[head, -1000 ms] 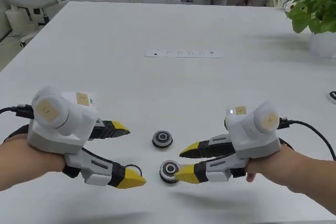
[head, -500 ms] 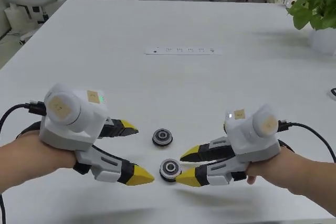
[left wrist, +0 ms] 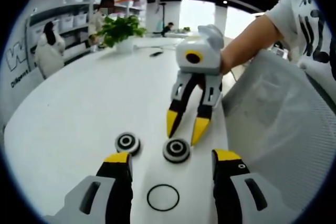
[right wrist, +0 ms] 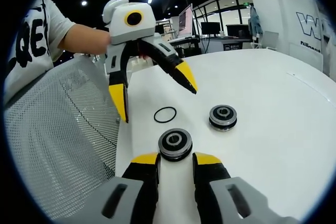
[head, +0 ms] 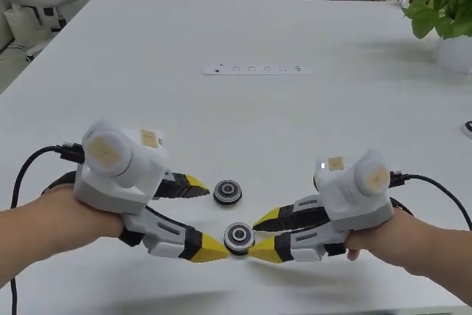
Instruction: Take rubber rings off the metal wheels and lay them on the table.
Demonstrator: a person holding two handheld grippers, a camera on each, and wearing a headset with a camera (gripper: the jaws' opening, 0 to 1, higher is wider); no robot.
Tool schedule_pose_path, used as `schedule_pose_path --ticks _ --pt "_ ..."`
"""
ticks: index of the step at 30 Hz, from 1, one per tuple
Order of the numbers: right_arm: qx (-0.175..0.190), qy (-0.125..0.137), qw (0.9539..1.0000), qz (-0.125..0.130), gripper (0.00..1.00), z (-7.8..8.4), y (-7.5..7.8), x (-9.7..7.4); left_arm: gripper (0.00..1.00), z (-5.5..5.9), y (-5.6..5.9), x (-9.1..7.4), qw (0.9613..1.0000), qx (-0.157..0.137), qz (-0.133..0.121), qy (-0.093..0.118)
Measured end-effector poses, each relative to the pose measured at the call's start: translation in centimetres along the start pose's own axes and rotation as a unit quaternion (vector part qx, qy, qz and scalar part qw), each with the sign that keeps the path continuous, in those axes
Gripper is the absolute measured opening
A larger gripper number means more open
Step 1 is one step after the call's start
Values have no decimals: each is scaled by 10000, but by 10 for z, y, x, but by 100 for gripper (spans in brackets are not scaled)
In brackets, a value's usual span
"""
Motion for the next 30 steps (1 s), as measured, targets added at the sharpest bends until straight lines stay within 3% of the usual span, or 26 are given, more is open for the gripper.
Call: schedule_pose_path --ticks 13,19,30 --pt "4 -39 10000 40 17 3 1 3 52 -1 5 15 9997 54 206 -115" --pt "37 -33 10000 43 16 3 2 2 42 -4 7 24 9993 63 314 -176" --pt "47 -6 10000 30 16 3 1 3 30 0 6 32 9992 -23 322 -250"
Point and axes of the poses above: the centre of the closed fingertips' face, and the gripper's own axes: x roughly forward along the fingers, y roughly to its right, z roughly out of its underside, the point moved 4 cm from there along -x, roughly backward along the fingers, and after that the axes turned 6 degrees about -y, right-handed, at the moved point
